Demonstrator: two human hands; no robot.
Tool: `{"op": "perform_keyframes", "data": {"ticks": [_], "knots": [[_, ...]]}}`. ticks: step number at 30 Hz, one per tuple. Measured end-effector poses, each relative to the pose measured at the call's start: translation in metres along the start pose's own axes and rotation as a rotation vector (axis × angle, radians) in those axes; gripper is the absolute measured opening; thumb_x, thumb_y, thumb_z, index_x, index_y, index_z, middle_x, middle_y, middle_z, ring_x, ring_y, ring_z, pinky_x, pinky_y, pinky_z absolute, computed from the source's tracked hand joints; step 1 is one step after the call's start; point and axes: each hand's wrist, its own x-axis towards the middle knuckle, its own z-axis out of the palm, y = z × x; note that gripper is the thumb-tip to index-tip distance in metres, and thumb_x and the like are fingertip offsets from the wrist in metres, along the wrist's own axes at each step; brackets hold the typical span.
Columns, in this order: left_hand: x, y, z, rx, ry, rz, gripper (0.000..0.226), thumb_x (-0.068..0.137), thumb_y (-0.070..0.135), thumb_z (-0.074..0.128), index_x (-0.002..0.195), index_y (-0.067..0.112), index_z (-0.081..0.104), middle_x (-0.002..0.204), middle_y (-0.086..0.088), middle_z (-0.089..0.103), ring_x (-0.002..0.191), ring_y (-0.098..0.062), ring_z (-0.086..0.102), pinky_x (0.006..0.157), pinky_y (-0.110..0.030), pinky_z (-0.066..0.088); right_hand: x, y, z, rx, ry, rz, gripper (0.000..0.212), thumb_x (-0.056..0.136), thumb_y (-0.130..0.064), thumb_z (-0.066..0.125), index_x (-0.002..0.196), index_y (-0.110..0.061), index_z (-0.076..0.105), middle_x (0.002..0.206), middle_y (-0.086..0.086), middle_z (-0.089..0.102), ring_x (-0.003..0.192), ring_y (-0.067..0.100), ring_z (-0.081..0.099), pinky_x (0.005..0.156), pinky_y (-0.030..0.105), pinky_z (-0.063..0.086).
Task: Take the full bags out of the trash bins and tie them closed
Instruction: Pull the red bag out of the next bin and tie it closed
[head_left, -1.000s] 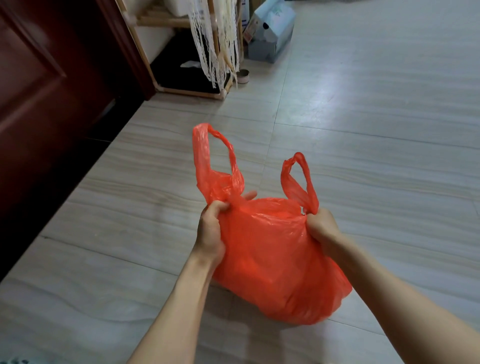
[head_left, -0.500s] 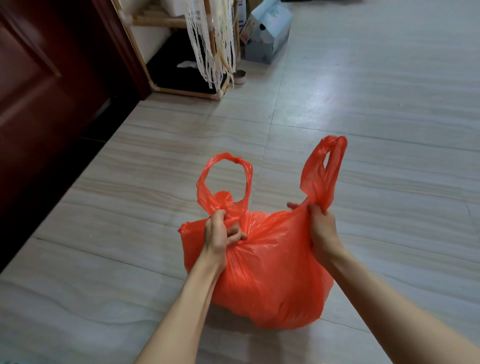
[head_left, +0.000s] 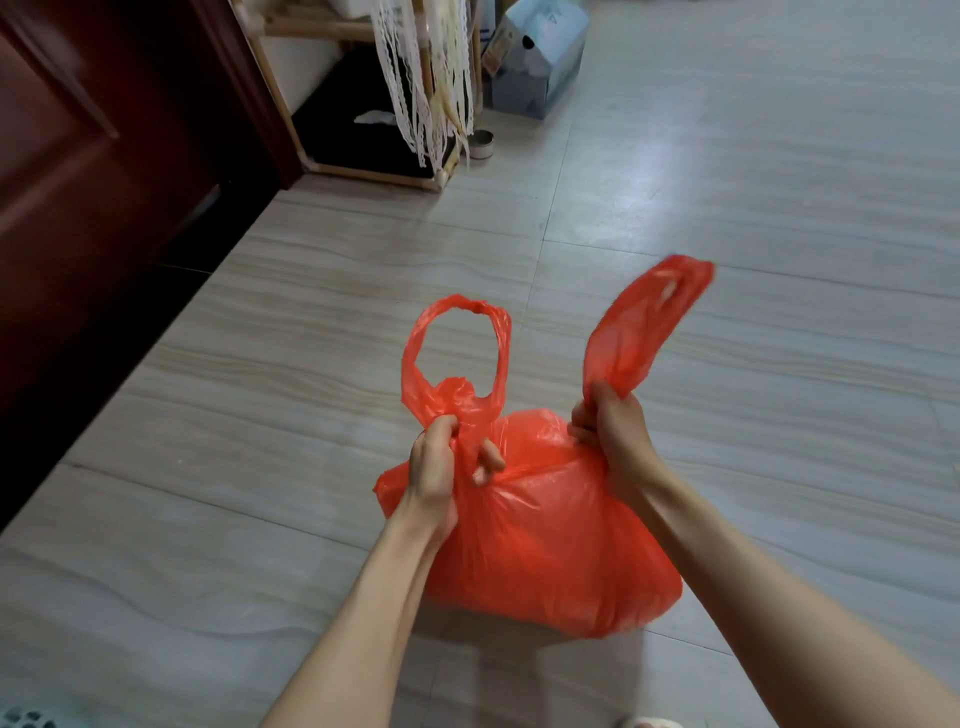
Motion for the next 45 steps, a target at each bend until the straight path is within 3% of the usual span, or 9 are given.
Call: {"op": "perform_keyframes", "data": {"ticks": [4,9,13,16,21,30,33,36,45], "knots": [[0.000,-0.001,0.004,-0.252,-0.004,-0.043,0.063,0.091,0.017,0.022,0.034,0.011,0.046,0.034,-0.004,0.041,0.036,-0.017,0.042,0.075,-0.031,0.050,0.001,0.014,-0.005,-0.228,-0.083,0.005,0.018,0.089,-0.009,0.040,0.079,-0.023,0.035,0.055,-0.004,0.030,0.037,0.002,0.031,0.040,0.018,0.028],[-0.003,0.001,0.008,-0.292,-0.029,-0.002,0.050,0.092,0.018,0.020,0.045,0.021,0.033,0.038,0.008,0.021,0.032,-0.008,0.021,0.062,-0.025,0.049,-0.006,0.017,-0.006,-0.558,-0.128,-0.173,0.026,0.090,-0.001,0.036,0.101,-0.011,0.058,0.077,-0.005,0.051,0.070,0.006,0.047,0.062,0.023,0.038],[0.003,0.001,0.002,-0.470,-0.034,-0.098,0.032,0.086,0.020,0.027,0.055,0.018,0.034,0.050,0.001,0.030,0.040,-0.012,0.030,0.065,-0.030,0.049,-0.005,0.020,-0.008,0.013,-0.056,0.000,0.015,0.097,-0.009,0.035,0.095,-0.004,0.049,0.051,0.004,0.061,0.045,0.008,0.060,0.050,0.020,0.050],[0.006,0.001,-0.005,-0.481,-0.051,-0.147,0.015,0.081,0.015,0.028,0.067,0.019,0.031,0.059,-0.001,0.034,0.048,-0.013,0.037,0.073,-0.030,0.046,-0.008,0.014,-0.009,0.303,-0.125,0.047,0.022,0.099,-0.022,0.033,0.082,-0.012,0.041,0.046,0.010,0.064,0.053,0.021,0.069,0.065,0.037,0.057],[0.009,-0.005,-0.010,-0.426,-0.055,-0.170,0.030,0.092,0.004,0.027,0.066,0.011,0.041,0.049,-0.001,0.049,0.063,-0.016,0.054,0.078,-0.025,0.043,-0.012,0.013,-0.007,0.088,-0.118,-0.003,0.030,0.100,-0.027,0.026,0.074,-0.015,0.037,0.029,-0.004,0.030,0.023,0.010,0.030,0.033,0.015,0.031],[0.003,-0.002,0.004,-0.195,-0.044,0.088,0.027,0.100,0.009,0.032,0.084,0.000,0.052,0.057,-0.002,0.068,0.064,-0.015,0.070,0.073,-0.025,0.054,-0.007,0.016,-0.001,-0.413,-0.099,-0.143,0.019,0.096,-0.025,0.037,0.078,-0.021,0.036,0.058,-0.001,0.037,0.047,0.010,0.034,0.047,0.023,0.029],[-0.001,-0.001,0.013,0.004,-0.030,0.188,0.019,0.100,0.009,0.031,0.091,0.004,0.047,0.049,-0.002,0.065,0.053,-0.014,0.066,0.063,-0.020,0.054,-0.008,0.016,-0.004,-0.313,-0.182,-0.035,0.009,0.086,-0.025,0.043,0.085,-0.018,0.038,0.060,-0.003,0.032,0.047,0.008,0.032,0.044,0.021,0.028],[0.001,-0.004,0.017,0.082,0.015,0.177,0.024,0.099,0.006,0.029,0.078,0.011,0.040,0.036,0.008,0.034,0.029,-0.007,0.035,0.052,-0.023,0.047,-0.010,0.016,-0.002,-0.118,-0.228,0.061,0.012,0.083,-0.015,0.038,0.093,-0.013,0.043,0.056,-0.005,0.027,0.035,0.002,0.027,0.037,0.016,0.024],[0.009,-0.001,0.006,-0.101,-0.019,-0.029,0.030,0.092,0.017,0.021,0.066,0.017,0.036,0.055,0.001,0.032,0.037,-0.007,0.025,0.048,-0.021,0.031,-0.001,0.021,-0.007,0.181,-0.118,0.130,0.017,0.095,-0.006,0.042,0.083,-0.008,0.054,0.064,0.004,0.047,0.031,0.007,0.043,0.044,0.022,0.048]]}}
